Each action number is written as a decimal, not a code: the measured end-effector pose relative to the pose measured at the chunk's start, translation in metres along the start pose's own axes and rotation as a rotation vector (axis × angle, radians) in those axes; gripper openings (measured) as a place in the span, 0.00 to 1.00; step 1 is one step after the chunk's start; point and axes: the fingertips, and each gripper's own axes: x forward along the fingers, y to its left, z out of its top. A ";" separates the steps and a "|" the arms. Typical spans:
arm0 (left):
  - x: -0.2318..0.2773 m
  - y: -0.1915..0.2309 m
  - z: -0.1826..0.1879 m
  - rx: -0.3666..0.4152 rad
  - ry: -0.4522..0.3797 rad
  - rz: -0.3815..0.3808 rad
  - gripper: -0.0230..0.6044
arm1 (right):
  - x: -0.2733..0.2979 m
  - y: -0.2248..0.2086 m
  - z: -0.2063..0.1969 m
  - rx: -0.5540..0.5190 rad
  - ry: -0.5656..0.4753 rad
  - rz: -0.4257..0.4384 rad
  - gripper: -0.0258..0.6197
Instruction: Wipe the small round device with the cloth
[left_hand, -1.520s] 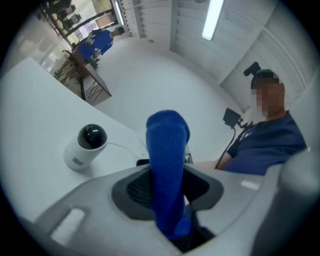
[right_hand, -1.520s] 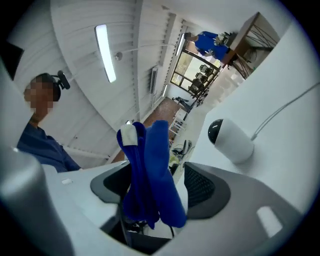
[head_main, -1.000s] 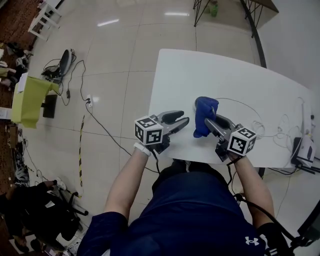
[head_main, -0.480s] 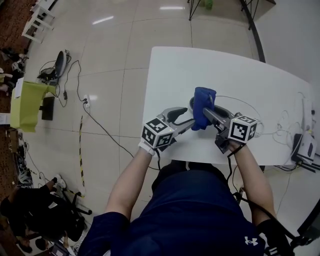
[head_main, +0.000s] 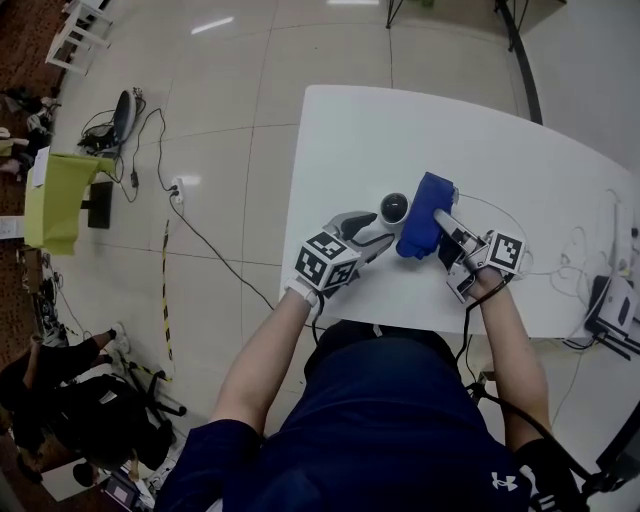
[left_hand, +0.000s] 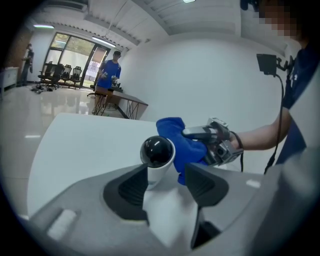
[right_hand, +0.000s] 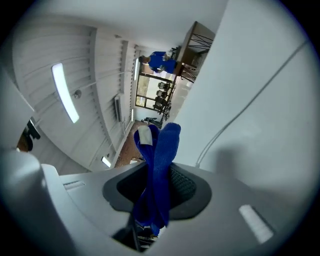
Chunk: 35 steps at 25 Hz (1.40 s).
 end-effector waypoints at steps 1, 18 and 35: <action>0.003 0.000 -0.002 -0.001 0.009 0.002 0.40 | 0.000 -0.009 -0.001 0.031 0.000 -0.014 0.23; 0.000 -0.004 -0.013 -0.018 -0.012 0.093 0.35 | 0.001 -0.028 -0.011 -0.203 0.062 -0.278 0.23; -0.064 -0.020 -0.047 -0.096 -0.084 0.155 0.35 | 0.040 0.091 -0.068 -1.751 0.275 -0.587 0.23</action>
